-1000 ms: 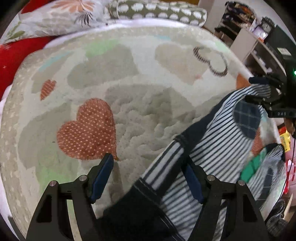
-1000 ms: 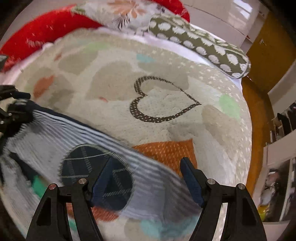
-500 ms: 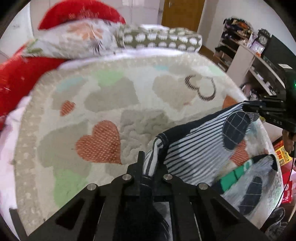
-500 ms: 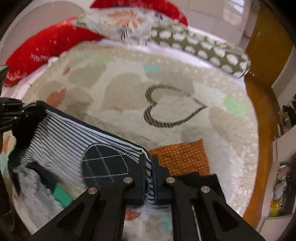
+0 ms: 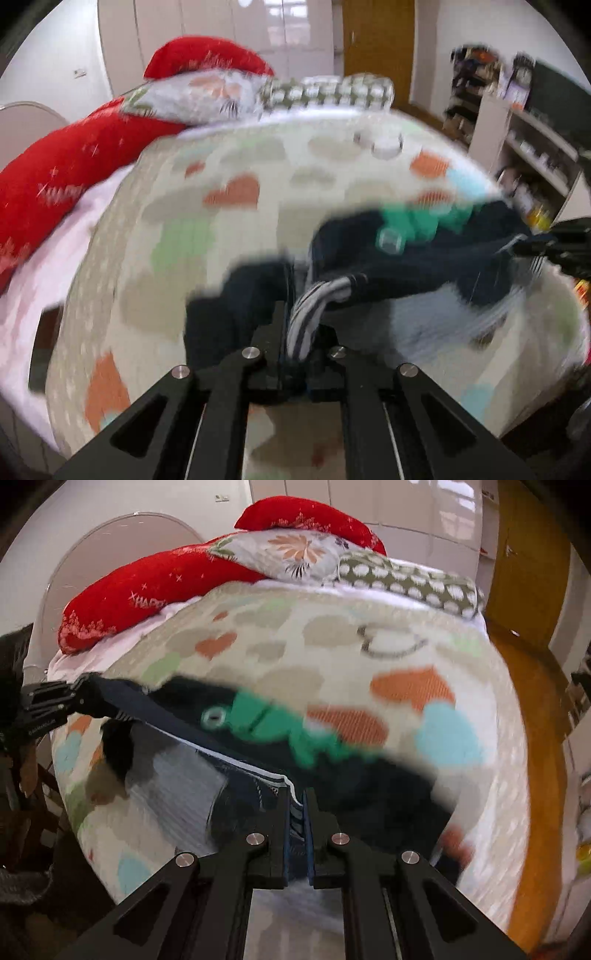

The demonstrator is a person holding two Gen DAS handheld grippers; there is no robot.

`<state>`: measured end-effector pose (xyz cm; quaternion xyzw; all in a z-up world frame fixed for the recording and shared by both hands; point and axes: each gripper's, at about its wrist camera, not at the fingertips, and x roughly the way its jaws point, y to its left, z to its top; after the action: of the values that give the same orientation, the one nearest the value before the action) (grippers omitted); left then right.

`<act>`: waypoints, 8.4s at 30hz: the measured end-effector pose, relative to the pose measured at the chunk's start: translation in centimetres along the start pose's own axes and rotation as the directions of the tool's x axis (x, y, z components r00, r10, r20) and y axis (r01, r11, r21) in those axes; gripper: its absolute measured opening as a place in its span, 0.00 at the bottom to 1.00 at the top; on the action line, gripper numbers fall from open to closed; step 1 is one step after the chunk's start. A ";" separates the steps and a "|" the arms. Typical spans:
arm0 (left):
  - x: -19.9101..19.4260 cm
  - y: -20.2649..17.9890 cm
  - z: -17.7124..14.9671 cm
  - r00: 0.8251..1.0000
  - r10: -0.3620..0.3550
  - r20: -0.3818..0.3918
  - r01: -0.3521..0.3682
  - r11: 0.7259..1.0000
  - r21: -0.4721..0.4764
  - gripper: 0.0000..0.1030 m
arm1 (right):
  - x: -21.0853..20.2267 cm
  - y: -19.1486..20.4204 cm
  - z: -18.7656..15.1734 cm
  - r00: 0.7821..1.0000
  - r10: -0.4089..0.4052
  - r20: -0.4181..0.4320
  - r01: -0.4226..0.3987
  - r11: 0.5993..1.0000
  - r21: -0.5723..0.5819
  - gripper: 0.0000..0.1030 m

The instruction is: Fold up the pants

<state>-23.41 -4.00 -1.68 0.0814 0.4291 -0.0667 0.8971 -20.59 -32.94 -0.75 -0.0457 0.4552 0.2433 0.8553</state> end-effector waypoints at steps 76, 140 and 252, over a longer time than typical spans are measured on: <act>-2.8 -4.3 -4.1 0.999 -0.035 -0.027 0.024 0.945 -0.326 0.79 | -5.2 -4.2 -12.3 0.965 -0.213 0.153 0.092 0.820 0.564 0.58; -2.0 -12.0 -4.7 0.993 -0.012 -0.116 0.000 0.995 -0.100 0.79 | -0.1 0.5 -15.3 0.904 -0.410 0.122 0.351 0.873 0.339 0.99; 0.0 0.1 -4.9 0.978 -0.205 0.046 0.204 0.875 -0.438 0.70 | 4.3 5.8 6.0 0.929 0.349 0.124 -0.371 0.872 0.320 0.23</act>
<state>-27.12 -2.95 -4.69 -0.1694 0.4399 -0.0623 0.8797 -16.69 -24.41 0.14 0.1949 0.4638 0.3178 0.8037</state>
